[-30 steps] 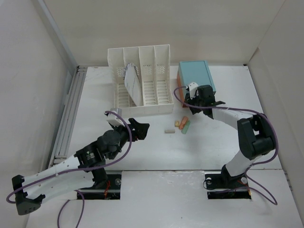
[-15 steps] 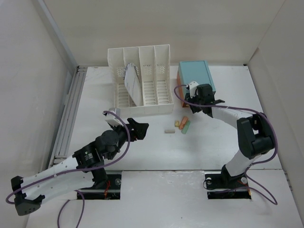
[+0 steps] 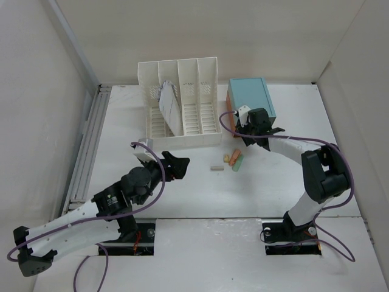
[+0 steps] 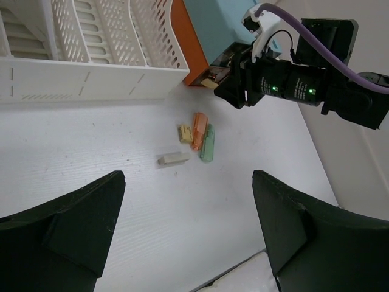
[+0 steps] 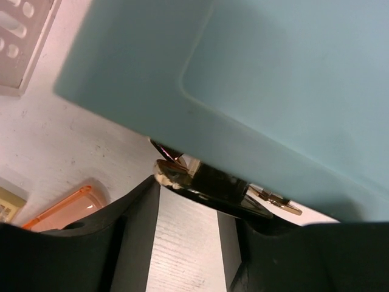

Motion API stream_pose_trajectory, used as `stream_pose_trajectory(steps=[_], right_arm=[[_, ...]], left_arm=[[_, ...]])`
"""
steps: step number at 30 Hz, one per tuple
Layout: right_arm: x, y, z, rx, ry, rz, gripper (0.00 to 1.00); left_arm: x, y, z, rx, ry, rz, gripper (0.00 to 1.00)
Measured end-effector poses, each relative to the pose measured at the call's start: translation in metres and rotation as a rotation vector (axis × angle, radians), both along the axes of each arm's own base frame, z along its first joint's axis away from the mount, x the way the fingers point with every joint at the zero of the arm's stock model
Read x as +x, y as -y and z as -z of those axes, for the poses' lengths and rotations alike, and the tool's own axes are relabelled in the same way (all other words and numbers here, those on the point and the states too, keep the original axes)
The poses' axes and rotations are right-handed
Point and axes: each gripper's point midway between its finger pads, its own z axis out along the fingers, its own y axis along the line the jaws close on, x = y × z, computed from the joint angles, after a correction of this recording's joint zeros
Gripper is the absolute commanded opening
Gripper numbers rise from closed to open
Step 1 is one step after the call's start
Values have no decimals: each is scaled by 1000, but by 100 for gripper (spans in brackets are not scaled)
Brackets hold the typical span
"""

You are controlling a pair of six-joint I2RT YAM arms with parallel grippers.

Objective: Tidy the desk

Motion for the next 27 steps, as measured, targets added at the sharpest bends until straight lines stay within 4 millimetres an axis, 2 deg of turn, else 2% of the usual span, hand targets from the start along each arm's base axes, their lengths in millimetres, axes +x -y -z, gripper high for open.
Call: stream_pose_trajectory(steps=[7, 8, 9, 13, 20, 23, 27], right_arm=[[-1, -1, 0, -21, 3, -13, 51], [-1, 0, 0, -25, 3, -17, 47], [-1, -1, 0, -27, 4, -21, 39], [-2, -1, 2, -41, 4, -47, 36], [-4, -3, 3, -48, -5, -94, 36], [-6, -5, 5, -48, -15, -112, 42], [-13, -14, 9, -42, -40, -154, 44]], left_arm=[[0, 0, 1, 2, -4, 1, 83], [-1, 0, 1, 2, -4, 1, 83], [-1, 0, 1, 1, -4, 2, 83], [-1, -1, -1, -3, -1, 1, 83], [-2, -2, -7, -10, 3, 1, 83], [-2, -2, -7, -10, 2, 1, 83], [-2, -2, -6, -8, 2, 1, 83]])
